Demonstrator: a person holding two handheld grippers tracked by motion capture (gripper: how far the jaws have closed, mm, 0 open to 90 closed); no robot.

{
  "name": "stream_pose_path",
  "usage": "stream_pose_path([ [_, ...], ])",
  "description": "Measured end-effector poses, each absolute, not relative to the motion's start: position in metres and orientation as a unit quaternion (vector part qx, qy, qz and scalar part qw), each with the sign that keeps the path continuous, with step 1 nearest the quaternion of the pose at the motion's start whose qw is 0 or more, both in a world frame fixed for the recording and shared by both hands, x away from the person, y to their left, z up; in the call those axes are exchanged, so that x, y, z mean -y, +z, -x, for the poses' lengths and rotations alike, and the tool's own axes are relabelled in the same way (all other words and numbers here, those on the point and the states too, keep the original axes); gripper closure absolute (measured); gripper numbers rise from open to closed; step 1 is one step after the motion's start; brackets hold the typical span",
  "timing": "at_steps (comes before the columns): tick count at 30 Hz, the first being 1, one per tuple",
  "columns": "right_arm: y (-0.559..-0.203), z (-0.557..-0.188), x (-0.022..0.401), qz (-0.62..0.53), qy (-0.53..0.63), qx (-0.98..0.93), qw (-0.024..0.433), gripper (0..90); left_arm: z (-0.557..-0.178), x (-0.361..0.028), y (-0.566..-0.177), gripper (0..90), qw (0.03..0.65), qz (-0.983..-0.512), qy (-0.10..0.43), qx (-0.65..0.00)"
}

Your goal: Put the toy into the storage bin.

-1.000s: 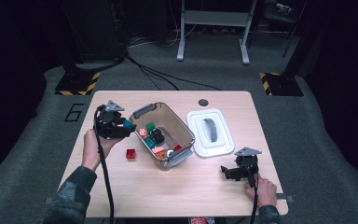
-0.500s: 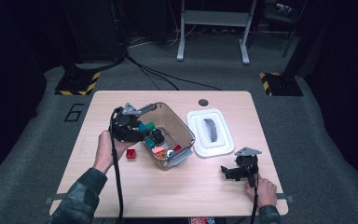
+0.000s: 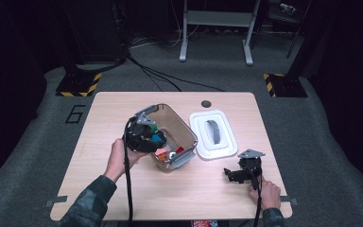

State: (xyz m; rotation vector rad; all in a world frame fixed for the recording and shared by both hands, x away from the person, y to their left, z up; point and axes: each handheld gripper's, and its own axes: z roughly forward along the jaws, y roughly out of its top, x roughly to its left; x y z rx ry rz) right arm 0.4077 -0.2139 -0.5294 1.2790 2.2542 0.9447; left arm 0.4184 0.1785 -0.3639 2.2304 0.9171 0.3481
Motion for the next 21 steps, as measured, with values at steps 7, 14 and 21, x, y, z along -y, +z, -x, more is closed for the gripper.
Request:
stream_pose_path([
  [7,-0.529,-0.408,0.214,-0.455,0.336,-0.802,0.191,0.0,-0.412,-0.175,-0.372,47.6,0.345,-0.865,0.115,-0.346],
  [14,-0.529,-0.408,0.214,-0.455,0.336,-0.802,0.19,0.0,-0.409,-0.172,-0.38,47.6,0.343,-0.867,0.099,-0.346],
  [21,-0.529,-0.408,0.214,-0.455,0.336,-0.803,0.19,0.0,-0.408,-0.169,-0.383,47.6,0.342,-0.87,0.086,-0.343],
])
